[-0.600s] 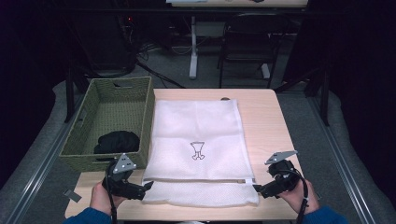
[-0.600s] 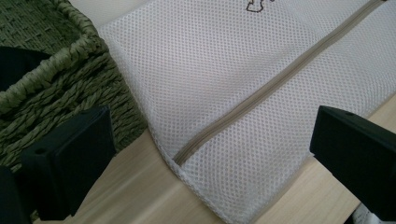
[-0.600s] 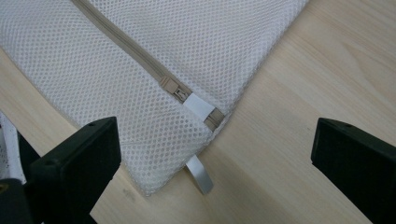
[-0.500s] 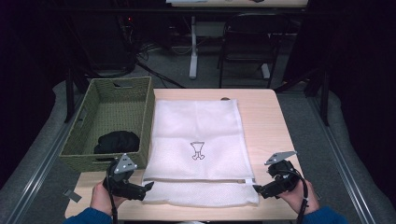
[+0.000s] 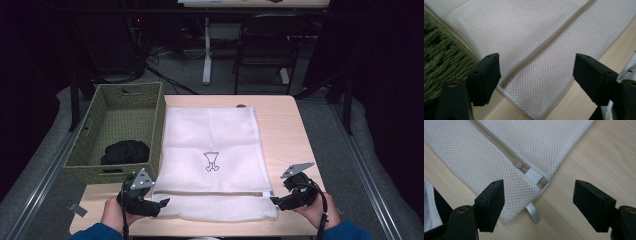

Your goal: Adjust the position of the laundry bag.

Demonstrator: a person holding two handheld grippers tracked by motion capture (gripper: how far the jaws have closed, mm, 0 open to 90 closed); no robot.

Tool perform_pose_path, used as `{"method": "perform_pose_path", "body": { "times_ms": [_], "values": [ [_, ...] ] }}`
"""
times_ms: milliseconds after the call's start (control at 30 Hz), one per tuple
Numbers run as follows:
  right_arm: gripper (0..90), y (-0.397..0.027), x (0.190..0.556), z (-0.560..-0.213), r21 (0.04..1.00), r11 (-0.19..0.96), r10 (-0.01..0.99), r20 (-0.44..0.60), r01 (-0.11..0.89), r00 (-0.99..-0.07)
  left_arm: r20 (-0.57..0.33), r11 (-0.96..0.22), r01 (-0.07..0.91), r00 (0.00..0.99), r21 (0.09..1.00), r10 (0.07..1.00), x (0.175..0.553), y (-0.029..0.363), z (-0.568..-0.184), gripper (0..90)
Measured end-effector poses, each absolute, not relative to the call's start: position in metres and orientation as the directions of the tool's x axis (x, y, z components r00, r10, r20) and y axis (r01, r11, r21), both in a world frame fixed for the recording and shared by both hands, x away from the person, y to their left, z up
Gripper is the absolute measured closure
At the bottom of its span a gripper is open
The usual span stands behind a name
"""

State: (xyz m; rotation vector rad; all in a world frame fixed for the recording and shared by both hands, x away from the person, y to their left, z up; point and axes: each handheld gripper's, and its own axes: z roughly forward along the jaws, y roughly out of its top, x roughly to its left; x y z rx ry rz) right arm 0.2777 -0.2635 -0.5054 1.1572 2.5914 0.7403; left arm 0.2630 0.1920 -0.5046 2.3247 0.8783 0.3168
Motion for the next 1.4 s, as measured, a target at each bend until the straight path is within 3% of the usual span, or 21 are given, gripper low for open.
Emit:
{"method": "perform_pose_path", "body": {
  "times_ms": [233,267,367,400,533,733,867,933,1100,1133,1233,1367,1400],
  "values": [
    [40.9,-0.259,0.278,-0.508,0.494,0.594,0.729,0.002,0.635,-0.684,0.004,-0.616,0.497,0.776,0.611,0.63,0.262,0.186,-0.508,36.8],
    [46.5,-0.257,0.279,-0.509,0.487,0.602,0.724,0.003,0.633,-0.69,-0.003,-0.619,0.498,0.781,0.607,0.625,0.262,0.184,-0.51,38.8],
    [52.7,-0.254,0.278,-0.51,0.487,0.613,0.712,0.002,0.623,-0.702,-0.013,-0.632,0.497,0.792,0.595,0.611,0.263,0.183,-0.512,49.2],
    [61.2,-0.25,0.277,-0.509,0.498,0.629,0.691,-0.007,0.597,-0.723,-0.022,-0.641,0.503,0.796,0.58,0.605,0.263,0.181,-0.515,55.1],
    [74.0,-0.236,0.276,-0.512,0.471,0.676,0.652,-0.024,0.567,-0.757,-0.041,-0.663,0.514,0.805,0.544,0.591,0.265,0.179,-0.521,66.8],
    [83.8,-0.223,0.278,-0.521,0.412,0.73,0.611,-0.035,0.546,-0.791,-0.069,-0.673,0.55,0.797,0.495,0.6,0.27,0.179,-0.527,78.4],
    [83.9,-0.222,0.281,-0.525,0.392,0.737,0.61,-0.033,0.551,-0.792,-0.078,-0.678,0.565,0.792,0.471,0.606,0.273,0.178,-0.531,79.7],
    [74.7,-0.221,0.285,-0.528,0.374,0.732,0.625,-0.036,0.569,-0.78,-0.074,-0.679,0.579,0.782,0.451,0.618,0.276,0.178,-0.534,74.4],
    [52.0,-0.218,0.294,-0.536,0.306,0.716,0.667,-0.035,0.627,-0.744,-0.048,-0.668,0.638,0.736,0.383,0.676,0.285,0.18,-0.541,40.0],
    [50.2,-0.218,0.296,-0.538,0.299,0.717,0.668,-0.037,0.63,-0.743,-0.05,-0.674,0.638,0.739,0.373,0.672,0.287,0.18,-0.543,38.5],
    [47.4,-0.215,0.299,-0.543,0.274,0.723,0.668,-0.043,0.635,-0.743,-0.055,-0.682,0.644,0.74,0.346,0.671,0.29,0.179,-0.547,39.5],
    [51.6,-0.21,0.3,-0.547,0.254,0.745,0.649,-0.065,0.616,-0.758,-0.028,-0.706,0.629,0.753,0.327,0.658,0.29,0.174,-0.552,48.8],
    [56.1,-0.21,0.3,-0.547,0.258,0.745,0.649,-0.068,0.615,-0.758,-0.017,-0.71,0.621,0.757,0.333,0.654,0.29,0.174,-0.552,52.5]
  ]
}}
